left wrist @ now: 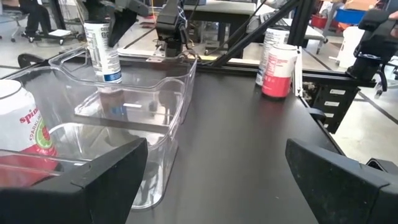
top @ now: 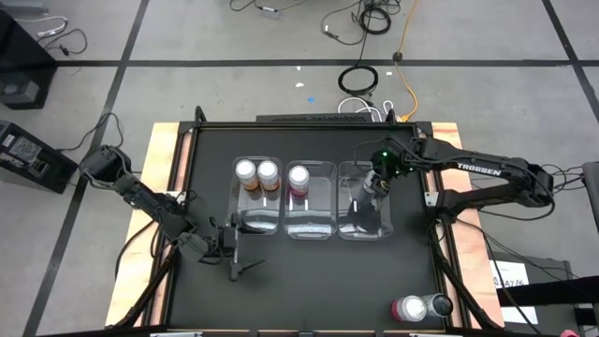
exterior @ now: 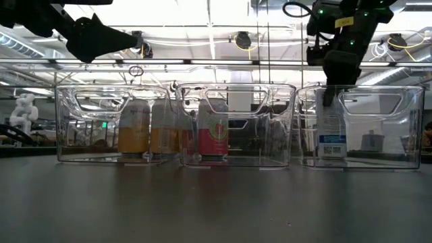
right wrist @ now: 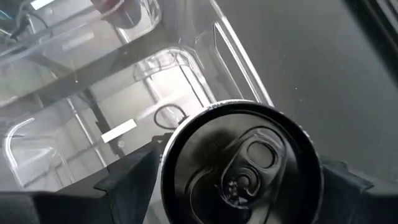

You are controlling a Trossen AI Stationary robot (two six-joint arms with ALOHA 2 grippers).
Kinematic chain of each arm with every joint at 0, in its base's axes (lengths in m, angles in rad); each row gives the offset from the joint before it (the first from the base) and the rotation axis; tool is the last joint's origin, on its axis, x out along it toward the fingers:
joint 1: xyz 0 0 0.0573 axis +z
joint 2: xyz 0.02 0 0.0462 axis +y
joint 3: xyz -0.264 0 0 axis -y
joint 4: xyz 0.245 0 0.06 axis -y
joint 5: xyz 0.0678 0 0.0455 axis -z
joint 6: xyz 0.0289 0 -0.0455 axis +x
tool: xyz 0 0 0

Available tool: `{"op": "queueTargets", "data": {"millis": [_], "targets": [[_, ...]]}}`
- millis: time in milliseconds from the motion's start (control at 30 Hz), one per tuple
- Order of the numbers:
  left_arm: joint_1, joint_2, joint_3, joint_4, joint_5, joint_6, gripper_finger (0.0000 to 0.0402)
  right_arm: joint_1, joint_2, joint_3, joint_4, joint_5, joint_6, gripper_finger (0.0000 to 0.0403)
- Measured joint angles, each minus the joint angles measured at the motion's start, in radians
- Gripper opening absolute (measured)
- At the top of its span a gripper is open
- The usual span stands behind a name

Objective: Sort soda cans
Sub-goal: Put the right pink-white soda can into the center transparent bin

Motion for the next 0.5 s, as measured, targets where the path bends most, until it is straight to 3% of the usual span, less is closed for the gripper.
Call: {"op": "queueTargets", "data": {"millis": [300,500], "targets": [[0.000,0.000,0.000,-0.002,0.000,0.001,0.0390,0.000,-0.086,0.008,-0.036,-0.001,0.004,0.0320],[0.000,0.000,0.000,-0.002,0.000,0.001,0.0390,0.000,-0.141,0.091,-0.138,0.000,0.011,0.0320]]}}
